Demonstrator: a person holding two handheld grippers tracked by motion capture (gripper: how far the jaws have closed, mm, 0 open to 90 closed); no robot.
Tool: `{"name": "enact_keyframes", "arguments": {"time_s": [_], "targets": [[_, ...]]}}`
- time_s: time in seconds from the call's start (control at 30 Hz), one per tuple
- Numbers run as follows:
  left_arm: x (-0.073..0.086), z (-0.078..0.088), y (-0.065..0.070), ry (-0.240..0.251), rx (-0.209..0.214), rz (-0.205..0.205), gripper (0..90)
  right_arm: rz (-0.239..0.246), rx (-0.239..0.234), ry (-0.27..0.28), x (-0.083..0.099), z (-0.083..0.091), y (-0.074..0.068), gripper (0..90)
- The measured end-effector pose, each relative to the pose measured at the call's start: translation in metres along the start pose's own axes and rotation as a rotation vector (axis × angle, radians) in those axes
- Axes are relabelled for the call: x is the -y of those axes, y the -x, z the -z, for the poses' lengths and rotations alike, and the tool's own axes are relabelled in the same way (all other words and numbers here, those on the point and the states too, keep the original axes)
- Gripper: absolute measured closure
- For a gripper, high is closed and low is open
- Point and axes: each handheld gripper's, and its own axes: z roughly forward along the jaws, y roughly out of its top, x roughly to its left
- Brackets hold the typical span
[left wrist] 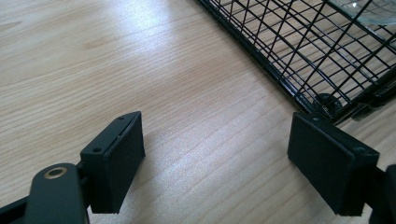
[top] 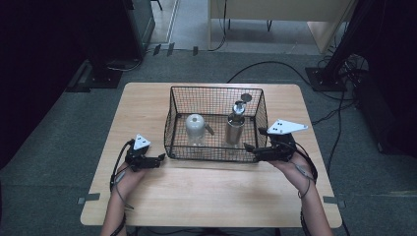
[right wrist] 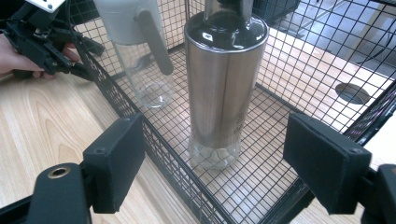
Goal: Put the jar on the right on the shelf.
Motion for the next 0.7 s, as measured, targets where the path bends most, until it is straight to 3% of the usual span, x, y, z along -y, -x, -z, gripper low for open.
{"name": "enact_keyframes", "arguments": {"time_s": [0.17, 0.43, 0.7], "targets": [[0.0, 0.0, 0.0, 0.0, 0.0, 0.0, 18.8, -0.001, -0.03, 0.0, 0.001, 0.004, 0.002, 20.5], [0.0, 0.0, 0.0, 0.0, 0.0, 0.0, 18.8, 0.028, -0.037, -0.004, 0.002, 0.014, 0.004, 20.5], [0.0, 0.0, 0.0, 0.0, 0.0, 0.0, 18.8, 0.019, -0.04, 0.002, 0.004, 0.023, 0.012, 20.5]]}}
